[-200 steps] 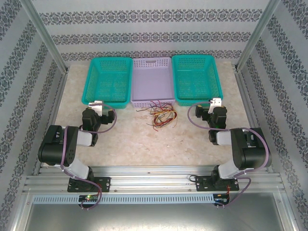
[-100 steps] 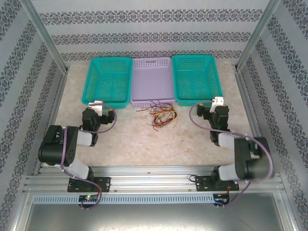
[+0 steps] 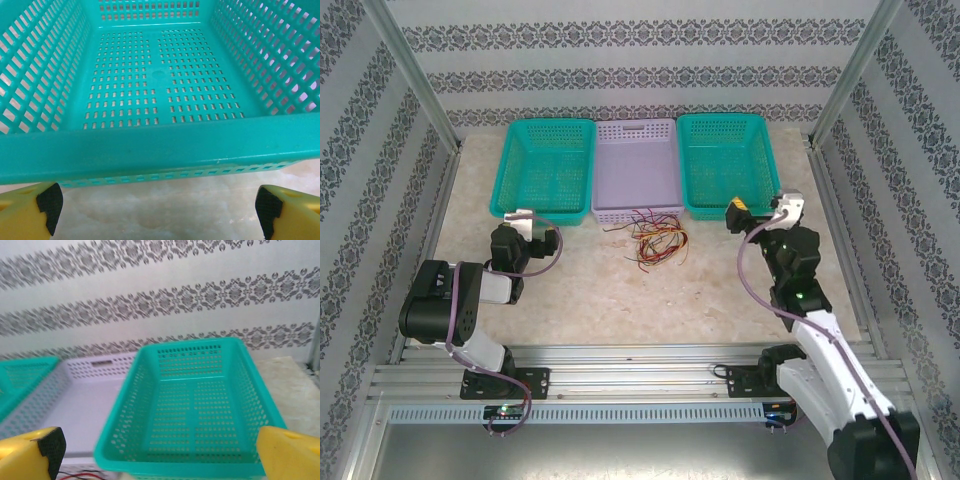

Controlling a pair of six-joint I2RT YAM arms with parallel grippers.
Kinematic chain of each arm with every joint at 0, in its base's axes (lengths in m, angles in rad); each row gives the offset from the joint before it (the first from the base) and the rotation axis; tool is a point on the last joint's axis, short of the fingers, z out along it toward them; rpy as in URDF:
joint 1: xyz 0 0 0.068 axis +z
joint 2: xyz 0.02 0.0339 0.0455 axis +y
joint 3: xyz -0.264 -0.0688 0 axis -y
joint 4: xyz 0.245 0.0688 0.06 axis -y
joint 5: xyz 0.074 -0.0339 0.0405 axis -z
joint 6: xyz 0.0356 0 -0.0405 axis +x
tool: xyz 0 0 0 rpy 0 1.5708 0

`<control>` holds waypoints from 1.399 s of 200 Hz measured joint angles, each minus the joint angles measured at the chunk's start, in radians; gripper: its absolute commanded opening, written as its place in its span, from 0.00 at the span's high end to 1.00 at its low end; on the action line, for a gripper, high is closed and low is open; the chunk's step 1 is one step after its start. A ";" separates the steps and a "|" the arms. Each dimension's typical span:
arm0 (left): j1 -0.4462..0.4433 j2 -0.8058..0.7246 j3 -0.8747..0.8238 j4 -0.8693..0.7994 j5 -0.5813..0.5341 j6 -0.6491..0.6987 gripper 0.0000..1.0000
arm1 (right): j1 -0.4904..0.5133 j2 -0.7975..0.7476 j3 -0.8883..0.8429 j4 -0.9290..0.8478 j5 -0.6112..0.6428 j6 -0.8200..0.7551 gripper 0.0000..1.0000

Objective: Untangle the cables

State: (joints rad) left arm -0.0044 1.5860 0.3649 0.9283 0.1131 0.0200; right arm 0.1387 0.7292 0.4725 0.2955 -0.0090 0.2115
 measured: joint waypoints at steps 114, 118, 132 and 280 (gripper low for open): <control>0.001 -0.003 0.001 0.005 -0.082 -0.018 0.00 | 0.079 -0.140 -0.090 -0.141 -0.014 0.272 0.02; 0.002 -0.008 -0.004 0.006 -0.094 -0.023 0.00 | 0.087 -0.131 -0.090 -0.146 -0.014 0.267 0.02; 0.007 -0.035 -0.026 0.007 -0.120 -0.033 0.00 | 0.116 -0.091 -0.080 -0.160 -0.011 0.250 0.02; 0.013 -0.777 0.087 -0.581 -0.022 -0.220 0.00 | 0.335 0.215 -0.009 -0.148 0.177 0.148 0.02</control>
State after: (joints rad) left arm 0.0082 0.8089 0.4515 0.3470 0.0914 -0.2005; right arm 0.4732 0.9440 0.4633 0.1471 0.1680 0.3592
